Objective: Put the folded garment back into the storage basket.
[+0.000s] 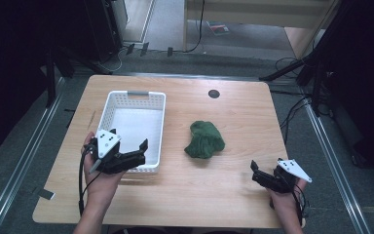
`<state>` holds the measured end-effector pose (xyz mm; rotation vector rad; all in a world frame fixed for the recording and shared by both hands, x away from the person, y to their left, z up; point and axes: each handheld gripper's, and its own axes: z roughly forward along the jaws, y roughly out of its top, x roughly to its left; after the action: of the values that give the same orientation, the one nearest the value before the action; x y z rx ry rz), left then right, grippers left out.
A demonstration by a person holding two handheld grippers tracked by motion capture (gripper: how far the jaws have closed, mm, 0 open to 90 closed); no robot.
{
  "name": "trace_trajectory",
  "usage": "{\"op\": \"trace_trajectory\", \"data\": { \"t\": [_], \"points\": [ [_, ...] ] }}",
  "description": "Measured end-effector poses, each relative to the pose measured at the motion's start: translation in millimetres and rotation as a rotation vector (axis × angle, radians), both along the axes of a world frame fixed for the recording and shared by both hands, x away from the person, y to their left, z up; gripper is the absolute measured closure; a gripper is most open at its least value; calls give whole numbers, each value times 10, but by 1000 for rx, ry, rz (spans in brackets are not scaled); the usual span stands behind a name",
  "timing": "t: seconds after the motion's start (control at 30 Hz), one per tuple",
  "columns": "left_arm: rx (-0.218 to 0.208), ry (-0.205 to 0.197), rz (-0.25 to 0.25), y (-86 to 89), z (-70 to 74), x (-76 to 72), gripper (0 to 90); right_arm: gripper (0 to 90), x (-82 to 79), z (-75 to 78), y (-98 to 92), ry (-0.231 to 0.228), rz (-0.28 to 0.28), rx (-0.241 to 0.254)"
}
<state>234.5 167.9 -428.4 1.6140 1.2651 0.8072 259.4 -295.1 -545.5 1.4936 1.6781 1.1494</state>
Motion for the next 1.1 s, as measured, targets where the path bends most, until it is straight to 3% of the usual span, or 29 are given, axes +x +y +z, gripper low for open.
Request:
{"op": "trace_trajectory", "data": {
  "t": [0.27, 0.6, 0.7, 1.1],
  "points": [
    [-7, 13, -40, -256, 44, 185, 10, 0, 5, 0, -13, -1, -4, 2],
    [-17, 30, -90, -554, 50, 317, 10, 0, 5, 0, -15, -1, -1, 0],
    [-16, 45, -119, -716, 36, 383, 0, 0, 4, 0, -15, 2, -1, 3],
    [-7, 85, -174, -1080, -9, 539, 0, 0, 4, 0, -14, 2, 4, 2]
  ]
}}
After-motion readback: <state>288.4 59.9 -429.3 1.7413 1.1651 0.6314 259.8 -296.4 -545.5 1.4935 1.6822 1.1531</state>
